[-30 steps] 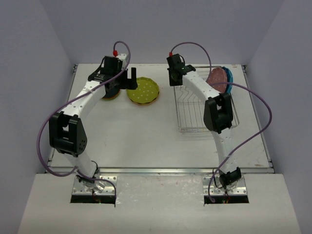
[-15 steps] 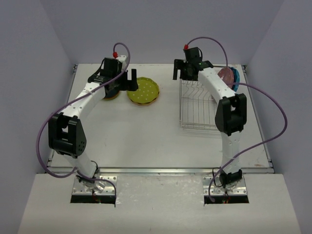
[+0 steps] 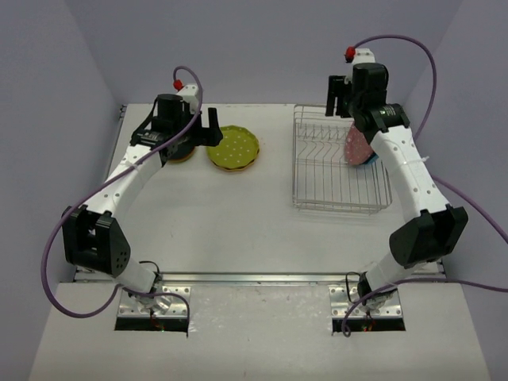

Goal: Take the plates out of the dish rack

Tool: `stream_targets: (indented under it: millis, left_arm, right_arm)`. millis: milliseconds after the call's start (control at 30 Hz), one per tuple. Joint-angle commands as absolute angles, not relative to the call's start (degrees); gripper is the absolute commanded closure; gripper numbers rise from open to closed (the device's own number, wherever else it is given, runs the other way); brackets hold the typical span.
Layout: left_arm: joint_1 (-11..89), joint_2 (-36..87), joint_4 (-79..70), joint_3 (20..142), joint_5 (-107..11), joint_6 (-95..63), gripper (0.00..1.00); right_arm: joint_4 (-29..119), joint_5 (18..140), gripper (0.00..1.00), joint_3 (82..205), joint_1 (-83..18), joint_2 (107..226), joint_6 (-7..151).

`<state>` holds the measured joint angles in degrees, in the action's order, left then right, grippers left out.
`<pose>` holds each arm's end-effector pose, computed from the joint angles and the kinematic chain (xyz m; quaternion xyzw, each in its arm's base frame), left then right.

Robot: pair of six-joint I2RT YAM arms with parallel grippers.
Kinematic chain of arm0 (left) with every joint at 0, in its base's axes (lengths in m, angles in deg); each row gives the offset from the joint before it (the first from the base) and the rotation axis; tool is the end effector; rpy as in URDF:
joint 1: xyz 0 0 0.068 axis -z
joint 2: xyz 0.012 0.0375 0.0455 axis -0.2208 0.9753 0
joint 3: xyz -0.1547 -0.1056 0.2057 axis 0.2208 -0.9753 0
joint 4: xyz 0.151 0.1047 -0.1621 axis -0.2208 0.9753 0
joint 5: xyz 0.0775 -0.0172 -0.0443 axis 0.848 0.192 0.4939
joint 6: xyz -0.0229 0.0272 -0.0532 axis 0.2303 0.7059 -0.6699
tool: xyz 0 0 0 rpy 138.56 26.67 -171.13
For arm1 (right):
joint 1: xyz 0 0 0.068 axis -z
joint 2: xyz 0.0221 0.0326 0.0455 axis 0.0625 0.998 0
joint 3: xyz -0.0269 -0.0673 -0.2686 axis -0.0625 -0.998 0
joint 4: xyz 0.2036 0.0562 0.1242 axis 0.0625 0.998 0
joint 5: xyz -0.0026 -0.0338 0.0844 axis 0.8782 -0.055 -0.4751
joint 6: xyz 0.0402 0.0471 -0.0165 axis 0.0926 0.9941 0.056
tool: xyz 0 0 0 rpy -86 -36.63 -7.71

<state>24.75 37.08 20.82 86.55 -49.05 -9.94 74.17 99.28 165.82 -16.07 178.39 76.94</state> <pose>0.3343 -0.0794 0.3422 0.0898 0.8669 -0.1446 0.4686 0.3616 0.0687 0.4084 0.0556 0.8389 0.0194 0.5412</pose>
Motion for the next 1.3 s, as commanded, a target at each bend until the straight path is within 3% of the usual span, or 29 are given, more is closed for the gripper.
stream_targets:
  millis: [0, 367, 933, 1133, 1267]
  left_arm:
    - [25.1, 34.5, 18.4, 86.3, -48.9, -10.3, 0.05]
    - [25.1, 33.1, 17.3, 84.9, -48.6, -10.6, 0.04]
    - [25.1, 32.9, 16.5, 83.5, -47.8, -10.4, 0.03]
    - [25.1, 33.2, 16.8, 83.6, -47.6, -10.2, 0.02]
    - [25.1, 33.4, 16.7, 83.2, -47.6, -10.1, 0.02]
  right_arm:
    - [76.3, 103.8, 0.35, 161.1, -9.4, 177.6, 73.9]
    - [78.8, 101.9, 0.4, 162.8, -0.2, 184.1, 75.0]
    - [79.2, 98.2, 0.4, 168.0, 2.9, 197.0, 81.1]
    - [78.9, 95.8, 0.41, 167.1, 3.2, 196.4, 83.7]
    - [75.0, 98.9, 0.36, 163.2, 3.0, 190.4, 81.7]
